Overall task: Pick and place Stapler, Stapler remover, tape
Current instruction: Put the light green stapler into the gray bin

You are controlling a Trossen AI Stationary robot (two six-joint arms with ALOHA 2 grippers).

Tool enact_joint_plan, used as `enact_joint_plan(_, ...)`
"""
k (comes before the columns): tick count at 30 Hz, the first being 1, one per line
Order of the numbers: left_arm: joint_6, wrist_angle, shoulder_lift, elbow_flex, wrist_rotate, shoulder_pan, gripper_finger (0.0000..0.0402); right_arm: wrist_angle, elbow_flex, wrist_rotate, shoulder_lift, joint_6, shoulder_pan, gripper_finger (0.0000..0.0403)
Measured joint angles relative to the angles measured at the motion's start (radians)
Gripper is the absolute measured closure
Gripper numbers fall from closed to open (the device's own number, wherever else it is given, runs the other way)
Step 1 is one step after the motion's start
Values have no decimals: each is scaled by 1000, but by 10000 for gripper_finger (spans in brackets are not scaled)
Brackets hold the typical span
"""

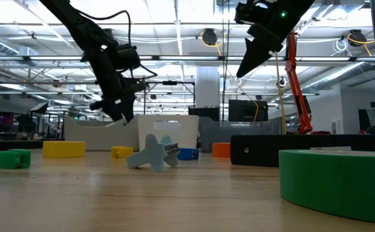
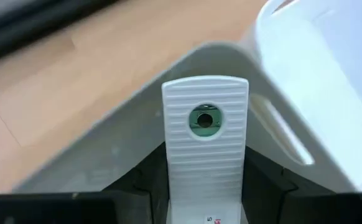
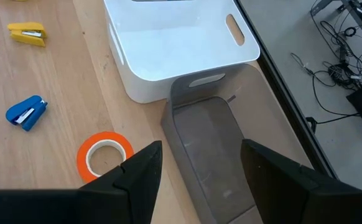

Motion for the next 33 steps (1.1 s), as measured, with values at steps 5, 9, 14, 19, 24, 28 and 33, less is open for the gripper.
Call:
enact_joint_plan(5,87,-18,-47,0,76,21,251,0,0,0,0,0,0,193)
enact_joint_plan(9,166,-60,-77,0,138,37,242,0,0,0,0,0,0,193)
enact_joint_plan(14,278,-98,-93,0,226,72,254,1,0,-1,0,0,0,193)
enact_joint_plan(19,377,-115,-81,0,252,105,250,8,0,-4,0,4,0,193)
enact_joint_plan(24,432,-129,-58,1,312,130,239,8,0,-4,0,4,0,193)
enact_joint_plan(28,459,-131,-30,1,364,131,251,8,0,-4,0,4,0,193)
enact_joint_plan(33,494,-134,0,1,366,120,246,8,0,-4,0,5,0,193)
